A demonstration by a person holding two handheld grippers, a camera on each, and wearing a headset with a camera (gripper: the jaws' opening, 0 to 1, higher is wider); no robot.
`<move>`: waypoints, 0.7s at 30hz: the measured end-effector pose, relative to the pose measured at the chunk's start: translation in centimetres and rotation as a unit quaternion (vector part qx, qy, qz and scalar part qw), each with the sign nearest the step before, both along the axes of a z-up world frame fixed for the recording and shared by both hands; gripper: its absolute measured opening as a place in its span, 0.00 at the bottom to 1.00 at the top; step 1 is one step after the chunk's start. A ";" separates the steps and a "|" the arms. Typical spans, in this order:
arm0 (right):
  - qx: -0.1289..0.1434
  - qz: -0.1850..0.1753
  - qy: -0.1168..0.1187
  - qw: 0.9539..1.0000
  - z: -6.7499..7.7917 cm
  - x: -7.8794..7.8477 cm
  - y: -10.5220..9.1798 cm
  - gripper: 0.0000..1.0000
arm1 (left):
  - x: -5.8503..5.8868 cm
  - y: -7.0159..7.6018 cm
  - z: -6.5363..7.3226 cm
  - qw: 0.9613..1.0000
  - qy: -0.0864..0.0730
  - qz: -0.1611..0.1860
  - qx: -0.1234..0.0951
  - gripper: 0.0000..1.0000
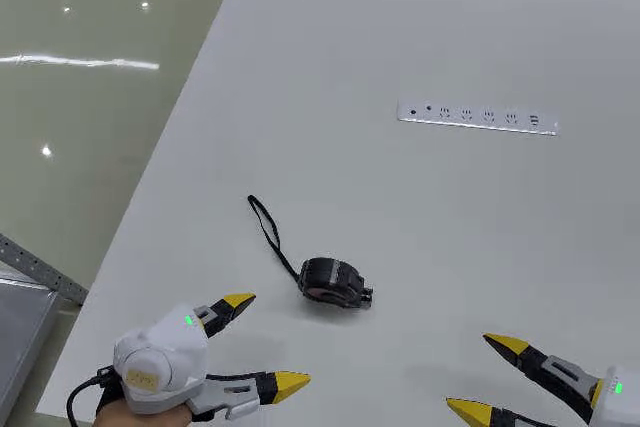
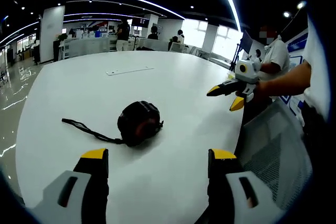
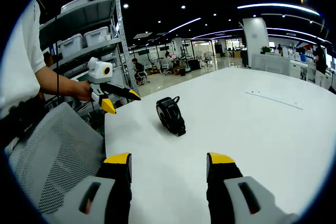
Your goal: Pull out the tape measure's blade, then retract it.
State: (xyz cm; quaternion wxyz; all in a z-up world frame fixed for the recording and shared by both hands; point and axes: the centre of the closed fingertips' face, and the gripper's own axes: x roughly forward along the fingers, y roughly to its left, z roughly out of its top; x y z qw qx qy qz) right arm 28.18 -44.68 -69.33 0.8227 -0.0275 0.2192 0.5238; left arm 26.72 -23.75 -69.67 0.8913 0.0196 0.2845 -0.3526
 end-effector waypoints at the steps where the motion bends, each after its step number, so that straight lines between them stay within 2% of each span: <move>1: 0.002 0.002 -0.001 1.000 0.0 0.1 0.1 0.58 | 0.1 0.0 0.0 1.000 0.000 -0.002 0.000 0.76; 8: 0.004 0.010 0.000 1.000 -0.2 0.7 0.8 0.57 | 0.9 0.0 -0.3 1.000 0.001 -0.015 0.007 0.77; 11: -0.001 0.020 -0.006 1.000 -0.5 0.7 1.2 0.57 | 1.1 0.2 -0.5 1.000 0.002 -0.022 0.011 0.78; 21: 0.001 0.032 -0.003 0.999 -0.9 0.9 2.2 0.56 | 1.6 0.3 -1.0 0.999 0.007 -0.035 0.015 0.78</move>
